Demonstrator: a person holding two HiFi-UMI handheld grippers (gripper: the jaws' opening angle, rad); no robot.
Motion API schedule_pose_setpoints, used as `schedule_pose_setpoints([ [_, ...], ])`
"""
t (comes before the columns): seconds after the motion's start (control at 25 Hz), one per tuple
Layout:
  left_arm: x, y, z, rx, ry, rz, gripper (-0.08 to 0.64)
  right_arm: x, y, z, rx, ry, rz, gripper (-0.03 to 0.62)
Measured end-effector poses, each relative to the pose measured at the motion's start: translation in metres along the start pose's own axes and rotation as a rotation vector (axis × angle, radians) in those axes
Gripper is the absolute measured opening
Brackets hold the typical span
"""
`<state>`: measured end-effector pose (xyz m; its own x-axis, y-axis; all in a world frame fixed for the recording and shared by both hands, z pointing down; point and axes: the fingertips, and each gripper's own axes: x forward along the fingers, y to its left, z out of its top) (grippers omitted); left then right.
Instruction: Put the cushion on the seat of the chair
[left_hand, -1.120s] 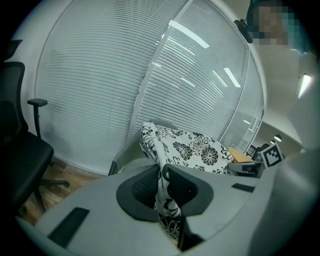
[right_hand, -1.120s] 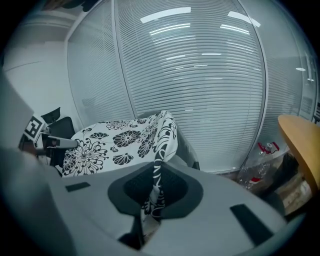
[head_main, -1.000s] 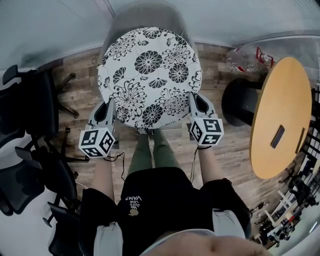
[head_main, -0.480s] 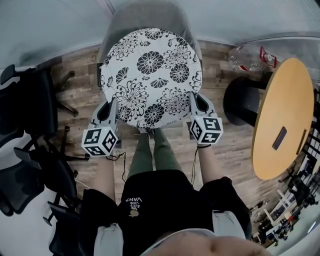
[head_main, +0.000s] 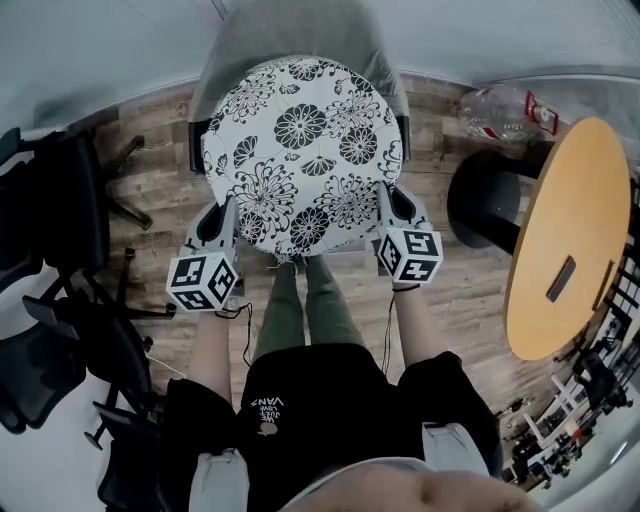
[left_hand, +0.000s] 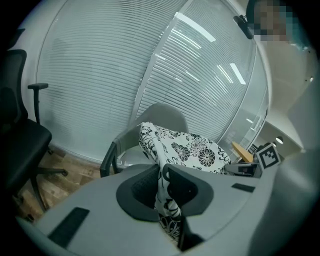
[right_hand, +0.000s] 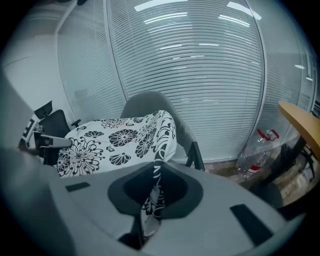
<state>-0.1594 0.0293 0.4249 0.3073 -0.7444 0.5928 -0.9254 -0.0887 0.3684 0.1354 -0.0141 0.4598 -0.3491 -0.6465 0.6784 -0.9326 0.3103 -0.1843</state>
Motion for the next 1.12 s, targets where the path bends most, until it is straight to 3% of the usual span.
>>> schedule_pose_setpoints([
  [0.4,0.005,-0.001,0.005,0.001,0.011,-0.001,0.043,0.006,0.001,-0.002,-0.002,0.029,-0.005,0.034],
  [1.12,0.019,0.008,-0.019,-0.043,0.049,0.01,0.043,0.024,-0.006,-0.025,-0.004,0.071,-0.01,0.034],
])
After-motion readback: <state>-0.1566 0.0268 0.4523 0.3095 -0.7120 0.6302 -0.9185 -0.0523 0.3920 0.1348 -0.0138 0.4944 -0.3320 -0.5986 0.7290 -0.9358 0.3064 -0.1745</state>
